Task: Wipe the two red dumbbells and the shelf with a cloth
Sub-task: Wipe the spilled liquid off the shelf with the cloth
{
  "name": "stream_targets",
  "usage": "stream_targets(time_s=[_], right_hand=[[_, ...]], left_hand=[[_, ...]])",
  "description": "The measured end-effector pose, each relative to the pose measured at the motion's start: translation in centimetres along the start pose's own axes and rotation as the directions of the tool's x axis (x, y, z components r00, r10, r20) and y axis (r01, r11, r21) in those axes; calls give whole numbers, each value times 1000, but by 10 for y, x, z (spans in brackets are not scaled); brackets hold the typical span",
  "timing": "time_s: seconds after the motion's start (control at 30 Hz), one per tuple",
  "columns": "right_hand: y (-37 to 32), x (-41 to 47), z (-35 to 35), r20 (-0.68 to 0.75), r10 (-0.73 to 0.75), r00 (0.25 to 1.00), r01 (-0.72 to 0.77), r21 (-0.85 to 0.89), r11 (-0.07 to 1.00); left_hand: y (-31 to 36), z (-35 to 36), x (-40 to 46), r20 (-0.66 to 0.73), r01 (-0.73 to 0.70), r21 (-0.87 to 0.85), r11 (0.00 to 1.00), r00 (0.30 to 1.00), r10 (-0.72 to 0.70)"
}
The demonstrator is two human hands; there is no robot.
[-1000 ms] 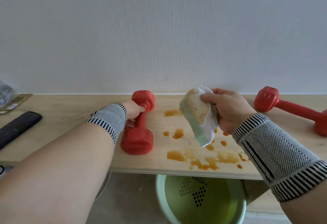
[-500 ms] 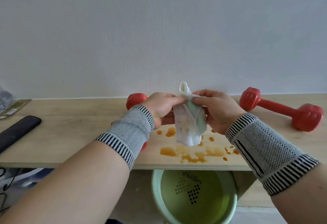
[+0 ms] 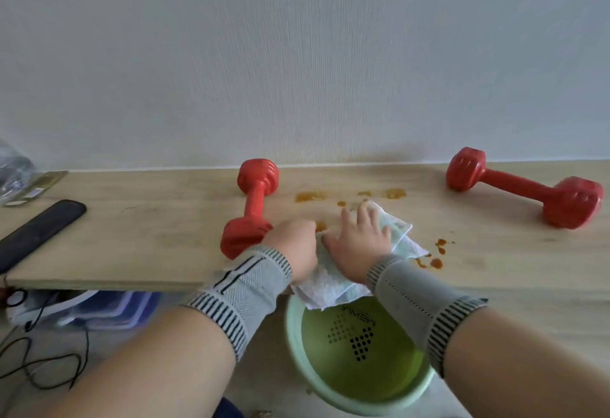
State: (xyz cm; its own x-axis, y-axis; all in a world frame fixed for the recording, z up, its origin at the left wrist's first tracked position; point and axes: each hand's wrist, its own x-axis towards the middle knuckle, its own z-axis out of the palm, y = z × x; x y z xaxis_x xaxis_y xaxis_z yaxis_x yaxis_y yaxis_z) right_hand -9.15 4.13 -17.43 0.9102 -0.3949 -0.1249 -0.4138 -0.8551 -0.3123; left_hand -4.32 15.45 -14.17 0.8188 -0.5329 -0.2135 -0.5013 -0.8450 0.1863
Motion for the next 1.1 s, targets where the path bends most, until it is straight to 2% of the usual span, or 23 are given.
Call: stream_targets(time_s=[0.1, 0.17, 0.27, 0.43, 0.5, 0.63, 0.73, 0.9, 1.1], right_hand=[[4, 0, 28, 39, -104, 994, 108, -137, 985], [12, 0, 29, 41, -190, 981, 195, -186, 963], [31, -2, 23, 21, -189, 982, 189, -223, 956], [65, -15, 12, 5, -42, 999, 42, -257, 965], [77, -17, 8, -28, 61, 998, -66, -265, 962], [85, -11, 3, -140, 335, 932, -355, -161, 921], [82, 6, 1, -136, 400, 906, -416, -115, 902], [77, 46, -4, -142, 286, 948, -308, -175, 935], [53, 104, 1, -50, -30, 998, 15, -273, 962]], left_hand=[[-4, 24, 0, 70, -76, 133, 988, 995, 67], [-7, 29, 0, 77, -100, 133, 986, 993, 91], [-5, 29, 0, 30, -146, 107, 984, 989, 143], [-4, 37, 0, 34, -127, 124, 984, 992, 123], [-1, 38, 2, 26, -112, 141, 984, 994, 109], [8, 35, 10, -30, -80, 137, 987, 996, 85], [11, 31, 25, -60, -7, 97, 995, 998, 13], [11, 18, 48, -44, 162, 28, 986, 986, -161], [8, 13, 76, -13, 278, -67, 958, 960, -279]])
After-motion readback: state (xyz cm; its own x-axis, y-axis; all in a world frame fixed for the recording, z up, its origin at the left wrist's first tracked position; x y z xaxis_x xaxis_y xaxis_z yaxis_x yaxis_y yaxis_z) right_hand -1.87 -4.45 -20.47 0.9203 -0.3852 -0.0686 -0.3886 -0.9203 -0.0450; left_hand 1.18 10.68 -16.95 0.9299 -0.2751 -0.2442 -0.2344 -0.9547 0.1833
